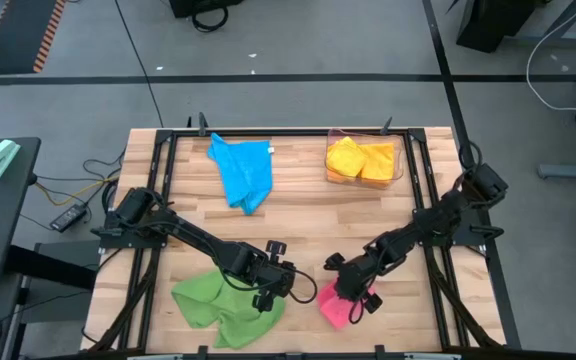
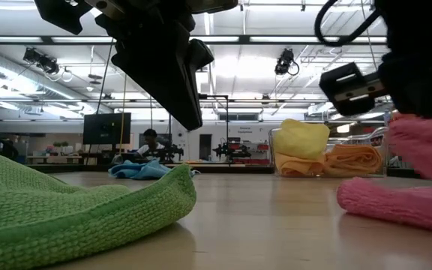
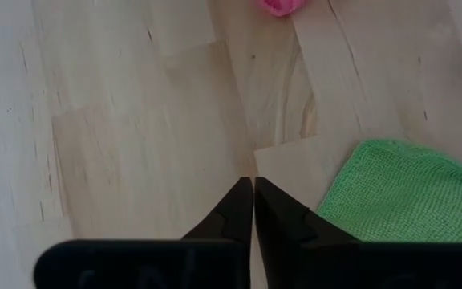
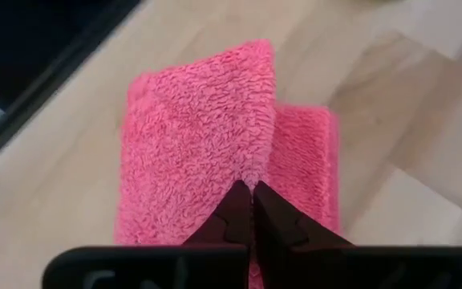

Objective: Fold microfiber towels
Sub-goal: Fold the pink microfiber cloth

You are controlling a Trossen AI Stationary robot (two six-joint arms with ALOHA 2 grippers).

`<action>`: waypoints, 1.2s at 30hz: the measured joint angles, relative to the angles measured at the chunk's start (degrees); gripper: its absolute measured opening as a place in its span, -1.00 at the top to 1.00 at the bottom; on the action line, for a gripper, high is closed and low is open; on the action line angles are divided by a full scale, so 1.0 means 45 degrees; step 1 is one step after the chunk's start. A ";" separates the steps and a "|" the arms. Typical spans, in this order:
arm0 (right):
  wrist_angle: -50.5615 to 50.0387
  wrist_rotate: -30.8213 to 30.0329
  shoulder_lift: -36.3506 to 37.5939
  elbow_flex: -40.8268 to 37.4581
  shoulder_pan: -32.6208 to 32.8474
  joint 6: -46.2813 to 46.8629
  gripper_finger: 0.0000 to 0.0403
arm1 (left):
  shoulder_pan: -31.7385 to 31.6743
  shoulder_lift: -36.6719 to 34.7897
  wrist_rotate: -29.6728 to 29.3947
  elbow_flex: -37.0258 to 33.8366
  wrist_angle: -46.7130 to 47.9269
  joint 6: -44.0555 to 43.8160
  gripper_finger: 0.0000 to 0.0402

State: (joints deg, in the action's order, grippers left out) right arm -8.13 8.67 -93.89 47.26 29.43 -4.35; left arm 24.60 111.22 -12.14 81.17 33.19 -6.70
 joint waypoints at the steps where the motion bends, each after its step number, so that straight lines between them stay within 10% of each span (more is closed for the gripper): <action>1: -0.0102 -0.0001 0.0000 0.0001 -0.0100 0.0018 0.95 | 0.0000 0.0000 0.0000 0.0000 0.0004 0.0000 0.89; 25: 0.0059 -0.0648 -0.0058 -0.1076 -0.1438 -0.0301 0.94 | -0.0010 0.0000 0.0000 -0.0005 0.0005 -0.0005 0.86; 36: -0.1360 -0.0923 0.0095 -0.0600 -0.1456 0.1767 0.22 | -0.0073 0.0080 -0.0255 -0.0019 -0.1525 0.2314 0.84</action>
State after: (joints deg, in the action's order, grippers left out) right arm -14.25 4.51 -93.46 44.56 22.87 3.60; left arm 24.27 111.58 -13.29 81.08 26.33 3.71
